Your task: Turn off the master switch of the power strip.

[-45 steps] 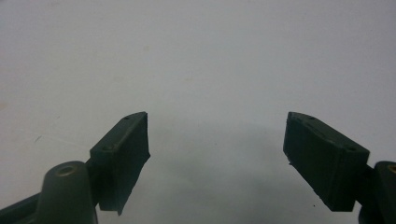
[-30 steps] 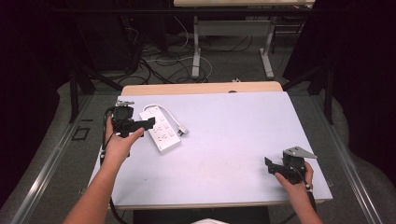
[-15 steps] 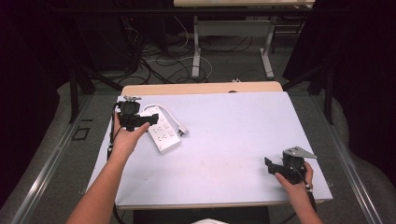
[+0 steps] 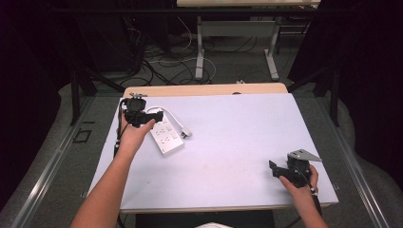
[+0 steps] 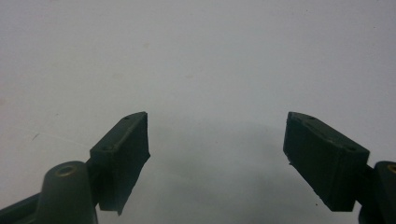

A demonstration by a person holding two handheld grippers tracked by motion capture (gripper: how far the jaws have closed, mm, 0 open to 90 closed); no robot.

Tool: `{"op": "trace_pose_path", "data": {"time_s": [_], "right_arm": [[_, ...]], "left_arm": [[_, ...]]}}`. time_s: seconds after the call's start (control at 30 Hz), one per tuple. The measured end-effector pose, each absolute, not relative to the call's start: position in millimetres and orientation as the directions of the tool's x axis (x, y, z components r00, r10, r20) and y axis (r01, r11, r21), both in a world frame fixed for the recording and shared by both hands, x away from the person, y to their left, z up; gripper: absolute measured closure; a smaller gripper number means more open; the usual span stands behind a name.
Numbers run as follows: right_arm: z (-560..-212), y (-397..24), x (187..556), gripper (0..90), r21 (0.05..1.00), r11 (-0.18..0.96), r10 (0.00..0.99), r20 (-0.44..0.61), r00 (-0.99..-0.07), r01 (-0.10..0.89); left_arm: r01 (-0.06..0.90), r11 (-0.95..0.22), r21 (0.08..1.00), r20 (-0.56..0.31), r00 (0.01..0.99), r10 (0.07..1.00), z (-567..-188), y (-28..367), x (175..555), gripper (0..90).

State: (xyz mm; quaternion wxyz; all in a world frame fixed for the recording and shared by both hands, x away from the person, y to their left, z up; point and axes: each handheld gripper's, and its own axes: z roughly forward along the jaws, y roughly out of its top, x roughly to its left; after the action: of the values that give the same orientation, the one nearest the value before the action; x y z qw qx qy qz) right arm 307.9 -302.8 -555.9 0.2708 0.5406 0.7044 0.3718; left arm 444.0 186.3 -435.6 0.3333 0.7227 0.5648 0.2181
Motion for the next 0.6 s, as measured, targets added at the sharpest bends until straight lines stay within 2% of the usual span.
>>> {"op": "trace_pose_path", "data": {"time_s": [0.43, 0.6], "right_arm": [[-556.3, -301.2, 308.1, 21.8, 0.815, 0.137, 0.963, 0.024, -0.269, 0.563], [-556.8, -300.9, 308.0, 21.8, 0.815, 0.132, 0.963, 0.029, -0.267, 0.563]], "left_arm": [[0.693, -0.16, 0.703, -0.038, 0.261, 0.965, -439.8, 182.3, 460.3, 26.8], [0.682, -0.186, 0.707, 0.006, 0.258, 0.966, -441.3, 180.2, 465.8, 28.8]]}}
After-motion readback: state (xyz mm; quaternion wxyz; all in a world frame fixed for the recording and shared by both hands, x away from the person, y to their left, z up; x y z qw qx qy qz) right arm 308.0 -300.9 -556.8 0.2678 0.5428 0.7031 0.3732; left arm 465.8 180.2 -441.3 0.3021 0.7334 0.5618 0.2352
